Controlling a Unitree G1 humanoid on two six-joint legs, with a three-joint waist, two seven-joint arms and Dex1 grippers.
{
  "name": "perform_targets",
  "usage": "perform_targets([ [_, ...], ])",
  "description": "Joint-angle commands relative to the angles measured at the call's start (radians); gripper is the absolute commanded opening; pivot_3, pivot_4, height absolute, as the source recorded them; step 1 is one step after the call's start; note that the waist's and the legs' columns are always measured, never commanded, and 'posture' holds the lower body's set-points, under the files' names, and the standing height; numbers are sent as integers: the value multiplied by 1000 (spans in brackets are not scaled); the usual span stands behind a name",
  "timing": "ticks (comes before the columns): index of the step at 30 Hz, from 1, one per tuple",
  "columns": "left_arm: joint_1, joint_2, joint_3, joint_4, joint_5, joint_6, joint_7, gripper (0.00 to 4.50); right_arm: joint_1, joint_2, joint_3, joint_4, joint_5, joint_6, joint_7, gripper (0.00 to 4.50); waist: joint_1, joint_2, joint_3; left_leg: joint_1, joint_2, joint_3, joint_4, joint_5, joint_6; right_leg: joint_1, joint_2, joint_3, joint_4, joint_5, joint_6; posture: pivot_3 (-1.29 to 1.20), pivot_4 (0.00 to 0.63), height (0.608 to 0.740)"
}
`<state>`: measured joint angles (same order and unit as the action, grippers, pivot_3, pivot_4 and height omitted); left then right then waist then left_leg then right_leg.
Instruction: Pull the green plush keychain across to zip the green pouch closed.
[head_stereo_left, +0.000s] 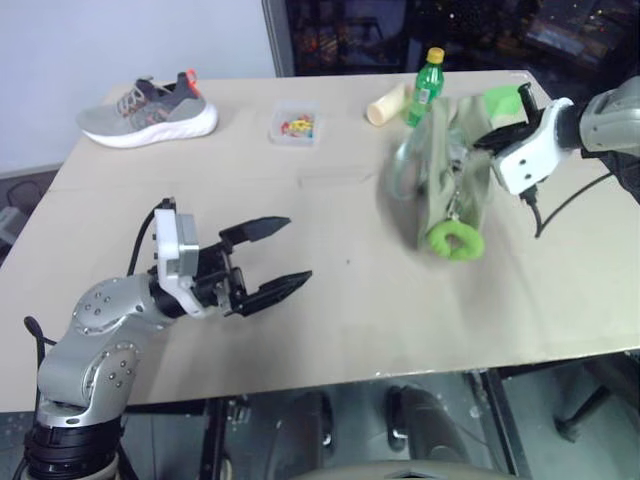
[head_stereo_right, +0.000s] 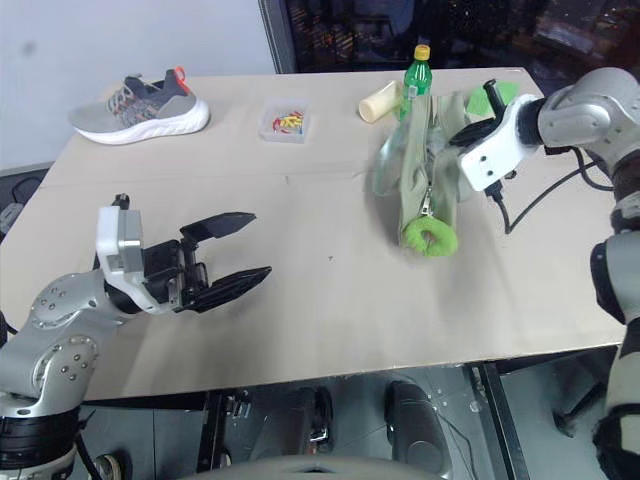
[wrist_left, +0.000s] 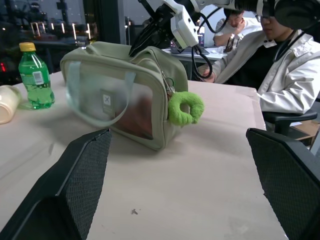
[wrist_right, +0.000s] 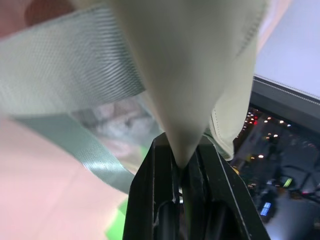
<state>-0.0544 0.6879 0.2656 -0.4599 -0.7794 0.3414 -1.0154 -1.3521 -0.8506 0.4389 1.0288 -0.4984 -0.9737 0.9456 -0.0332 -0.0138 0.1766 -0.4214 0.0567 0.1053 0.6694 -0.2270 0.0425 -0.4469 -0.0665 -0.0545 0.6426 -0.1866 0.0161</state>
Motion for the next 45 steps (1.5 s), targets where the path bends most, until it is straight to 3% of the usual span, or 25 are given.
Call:
perform_targets([
  [1, -3, -10, 14, -21, 2, -21, 19, 4500, 65, 17, -122, -274, 203, 447, 196, 25, 0, 0, 0, 0, 0, 0, 0, 0, 0, 0, 0, 0, 0, 0, 0, 0, 150, 740],
  [5, 11, -20, 17, -25, 18, -31, 33, 4500, 163, 45, -192, -707, 255, 1050, 311, 25, -2, 1, 1, 0, 1, 0, 0, -1, 1, -1, 0, 0, 2, 2, 2, 0, 150, 740],
  [7, 25, -27, 15, -30, 27, -37, 40, 4500, 197, 86, -204, -875, 234, 1258, 285, 25, -1, 2, 1, 0, 1, 0, -1, -2, 3, -2, 0, -1, 3, 2, 2, 0, 150, 740],
  [14, 32, -37, 18, -23, 43, -55, 54, 4500, 255, 320, -121, -1028, 152, 1497, 78, 25, -1, 1, 0, 0, 1, 0, 0, -2, 3, -2, 0, -1, 3, -1, 1, 0, 150, 740],
  [15, 32, -38, 19, -21, 43, -56, 54, 4500, 271, 341, -102, -1024, 143, 1495, 60, 762, 0, 1, 0, 0, 1, 0, 1, -2, 3, -2, 0, -1, 3, -1, 0, 0, 150, 740],
  [18, 31, -37, 25, -12, 44, -60, 51, 4500, 300, 382, -88, -1019, 146, 1433, 0, 2050, 9, 0, 0, -1, 0, 0, 1, -2, 3, -1, 0, -2, 3, 0, 0, 0, 150, 740],
  [19, 33, -36, 28, -10, 44, -62, 50, 4500, 307, 385, -97, -1034, 170, 1414, 6, 2278, 11, 0, 0, -2, 0, 1, 1, -1, 2, -2, 0, -2, 2, 0, -1, 0, 150, 740],
  [28, 76, -29, 64, -35, 19, -56, 57, 4500, 318, 204, -113, -926, 305, 848, 133, 2278, 18, 0, 0, -4, 0, 1, 1, -2, 4, -2, 0, -4, 0, -2, 2, 0, 150, 740],
  [34, 108, -36, 84, -52, 18, -64, 68, 4500, 234, 217, -59, -695, 254, 602, 135, 2278, 2, 0, 0, -1, 1, 0, 0, -2, 4, -1, 1, -2, 1, -2, 2, 0, 150, 740],
  [37, 126, -41, 87, -61, 23, -72, 77, 4500, 232, 235, -69, -658, 262, 652, 150, 1455, 0, 0, 0, -1, 1, 0, 0, -2, 4, -1, 1, -2, 1, -2, 2, 0, 150, 740],
  [40, 148, -54, 99, -66, 28, -81, 100, 4500, 239, 272, -138, -713, 323, 957, 151, 49, -1, 0, 0, -1, 1, 0, 0, -2, 4, -1, 0, -1, 1, 0, 0, 0, 150, 740],
  [45, 162, -77, 107, -44, 37, -93, 130, 4500, 250, 293, -187, -918, 301, 1345, 91, 49, 3, 0, 0, -1, 1, -1, 0, -2, 3, -2, 0, -2, 2, 0, -1, 0, 150, 740],
])
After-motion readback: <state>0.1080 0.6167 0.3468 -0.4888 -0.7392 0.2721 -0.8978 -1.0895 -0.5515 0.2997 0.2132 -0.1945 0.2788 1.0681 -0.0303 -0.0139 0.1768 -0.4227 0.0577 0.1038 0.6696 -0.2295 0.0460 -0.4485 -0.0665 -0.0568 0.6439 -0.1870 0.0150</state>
